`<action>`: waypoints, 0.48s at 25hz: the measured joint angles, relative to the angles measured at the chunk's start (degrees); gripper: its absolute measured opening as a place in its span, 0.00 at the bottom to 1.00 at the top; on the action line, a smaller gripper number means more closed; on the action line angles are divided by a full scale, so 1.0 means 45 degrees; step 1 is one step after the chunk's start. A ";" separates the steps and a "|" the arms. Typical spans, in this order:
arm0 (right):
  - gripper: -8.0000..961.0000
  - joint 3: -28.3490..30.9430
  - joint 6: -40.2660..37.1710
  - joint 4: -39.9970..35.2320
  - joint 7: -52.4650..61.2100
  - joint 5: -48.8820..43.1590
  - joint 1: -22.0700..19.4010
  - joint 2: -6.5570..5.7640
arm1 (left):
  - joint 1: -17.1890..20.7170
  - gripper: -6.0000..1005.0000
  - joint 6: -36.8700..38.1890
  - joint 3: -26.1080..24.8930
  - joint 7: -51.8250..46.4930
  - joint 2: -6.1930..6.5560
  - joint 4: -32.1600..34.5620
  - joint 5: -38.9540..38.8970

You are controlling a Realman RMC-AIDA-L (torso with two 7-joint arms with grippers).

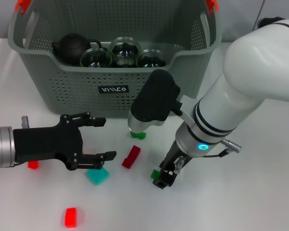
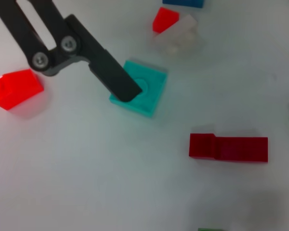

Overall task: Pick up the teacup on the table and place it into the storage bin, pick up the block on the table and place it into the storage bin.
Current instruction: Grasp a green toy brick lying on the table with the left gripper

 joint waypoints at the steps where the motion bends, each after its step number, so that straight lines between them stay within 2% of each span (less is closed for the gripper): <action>1: 0.49 0.0000 0.0000 0.0003 0.0000 0.0000 0.0000 -0.0001 | -0.0002 0.84 0.0000 -0.0001 0.0000 0.0000 0.0000 0.0000; 12: 0.49 0.0002 -0.0080 0.0038 0.0002 -0.0008 -0.0009 0.0001 | -0.0007 0.84 -0.0001 0.0000 0.0000 0.0000 0.0001 0.0000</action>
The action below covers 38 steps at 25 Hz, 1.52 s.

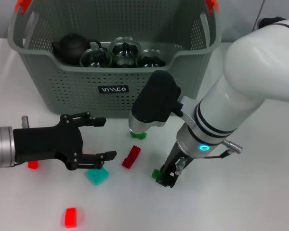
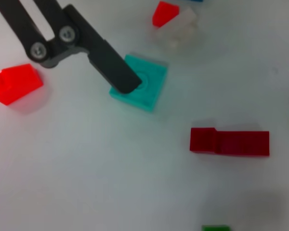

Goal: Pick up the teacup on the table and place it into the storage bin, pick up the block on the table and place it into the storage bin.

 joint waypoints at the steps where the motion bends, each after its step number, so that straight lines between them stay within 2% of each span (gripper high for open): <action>1: 0.45 0.0000 -0.0015 0.0001 0.0000 0.0000 0.0000 0.0000 | 0.0000 0.84 0.0000 0.0000 -0.0001 0.0000 0.0000 0.0000; 8: 0.22 0.0034 -0.0102 -0.0138 0.0013 0.0043 -0.0002 -0.0008 | 0.0000 0.84 0.0000 -0.0001 0.0000 0.0000 0.0000 0.0000; 15: 0.22 0.0643 -0.0631 -0.0993 0.0124 -0.0026 -0.0178 -0.0166 | 0.0001 0.84 0.0008 -0.0048 -0.0025 0.0000 0.0000 0.0000; 24: 0.22 0.4459 -0.3263 -0.4546 -0.0566 -0.1191 -0.1658 -0.0215 | 0.0101 0.84 0.0134 -0.0561 0.0007 0.0017 0.0001 0.0000; 27: 0.22 0.5904 -0.4056 -0.5580 -0.0930 -0.1135 -0.1796 -0.0222 | 0.0115 0.84 0.0160 -0.0795 0.0029 0.0026 0.0001 0.0000; 33: 0.22 0.8453 -0.4833 -0.7449 -0.1532 -0.0573 -0.1366 -0.0216 | 0.0119 0.84 0.0183 -0.1116 0.0038 0.0039 0.0001 -0.0133; 38: 0.22 0.9911 -0.3928 -0.7109 -0.2278 -0.0494 -0.0511 -0.0214 | 0.0118 0.84 0.0193 -0.1160 0.0039 0.0029 -0.0024 -0.0246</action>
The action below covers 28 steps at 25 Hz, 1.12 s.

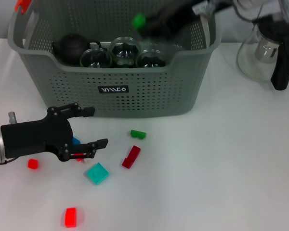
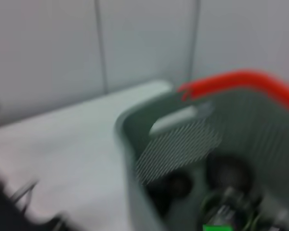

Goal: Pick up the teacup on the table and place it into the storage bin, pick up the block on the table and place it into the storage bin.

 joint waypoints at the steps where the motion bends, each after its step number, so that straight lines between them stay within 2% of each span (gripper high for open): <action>1: 0.22 0.0101 0.0465 0.0201 -0.0167 -0.0027 0.0116 -0.0002 | 0.0000 0.84 -0.0004 0.0001 0.0000 -0.0001 -0.0028 -0.0034; 5: 0.22 0.0223 0.2380 0.1375 -0.0855 -0.0163 0.0415 -0.0027 | 0.0000 0.84 -0.0056 0.0002 -0.0003 -0.0006 -0.0122 -0.0184; 11: 0.22 0.0270 0.4429 0.4129 -0.1287 -0.0226 0.1162 -0.0364 | 0.0000 0.84 -0.0106 0.0006 -0.0015 -0.0009 -0.0136 -0.0437; 15: 0.34 0.0340 0.5183 0.4999 -0.1325 -0.0294 0.1351 -0.0532 | -0.0001 0.84 -0.0112 0.0008 -0.0009 0.0001 -0.0135 -0.0566; 21: 0.48 0.0444 0.5499 0.4771 -0.1480 -0.0512 0.1085 -0.0553 | -0.0059 0.84 -0.0117 0.0008 -0.0002 0.0009 -0.0132 -0.0575; 24: 0.55 0.0470 0.5226 0.3882 -0.1516 -0.0423 0.0608 -0.0407 | -0.0081 0.84 -0.0131 0.0007 0.0000 0.0011 -0.0131 -0.0576; 27: 0.62 0.0446 0.4055 0.2194 -0.1506 -0.0397 -0.0148 -0.0170 | -0.0090 0.84 -0.0133 0.0006 0.0000 0.0011 -0.0130 -0.0578; 28: 0.70 0.0438 0.3512 0.1746 -0.1472 -0.0392 -0.0348 -0.0114 | -0.0092 0.84 -0.0135 0.0006 0.0000 0.0010 -0.0130 -0.0578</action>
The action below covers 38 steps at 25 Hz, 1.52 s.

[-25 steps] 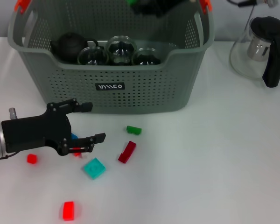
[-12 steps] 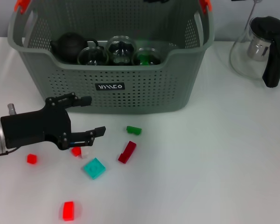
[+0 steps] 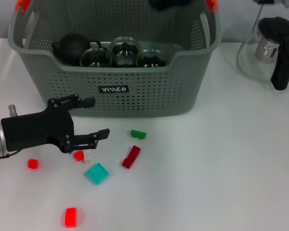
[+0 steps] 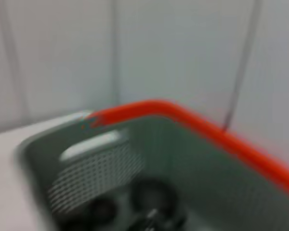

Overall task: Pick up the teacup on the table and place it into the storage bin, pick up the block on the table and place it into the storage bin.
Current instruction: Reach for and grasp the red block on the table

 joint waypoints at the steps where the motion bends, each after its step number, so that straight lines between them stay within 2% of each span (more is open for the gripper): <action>1: 0.78 -0.0006 -0.0638 -0.0480 0.0057 0.0009 -0.0219 0.0066 | 0.0000 0.84 0.0000 0.0000 0.0000 -0.0001 0.0000 0.0000; 2: 0.86 -0.0010 -0.1416 -0.0887 0.0190 0.0048 -0.0415 0.0096 | -0.0001 0.84 -0.0001 0.0001 0.0000 0.0000 -0.0001 0.0000; 7: 0.97 -0.0097 -0.4507 -0.1837 0.0806 0.0635 -0.1208 0.0124 | 0.0078 0.84 -0.0035 0.0001 0.0320 0.0001 0.0034 0.0048; 11: 0.96 -0.0302 -0.5853 -0.1492 0.0955 0.0844 -0.1454 0.0146 | 0.0117 0.84 -0.0078 0.0001 0.0386 0.0064 0.0144 0.0279; 15: 0.96 -0.1309 -0.5873 -0.0392 0.0914 0.0858 -0.1388 0.0161 | 0.0292 0.84 -0.0081 0.0059 0.0455 0.0108 0.0407 0.0343; 19: 0.96 -0.2843 -0.4524 0.1007 0.0803 0.0870 -0.1160 0.0168 | 0.0403 0.84 -0.0116 -0.0075 0.0461 0.0156 0.0533 0.0352; 25: 0.96 -0.5896 -0.1191 0.2719 0.0949 0.1163 -0.0781 0.0261 | 0.0523 0.84 -0.0200 -0.0437 0.0467 0.0199 0.0636 0.0356; 29: 0.96 -0.7373 0.0532 0.3500 0.1322 0.1401 -0.0442 0.0283 | 0.0531 0.84 -0.0215 -0.0561 0.0468 0.0214 0.0642 0.0356; 38: 0.96 -0.9369 0.2900 0.4839 0.1457 0.2297 0.0121 0.0326 | 0.0449 0.84 -0.0214 -0.0563 0.0468 0.0214 0.0541 0.0332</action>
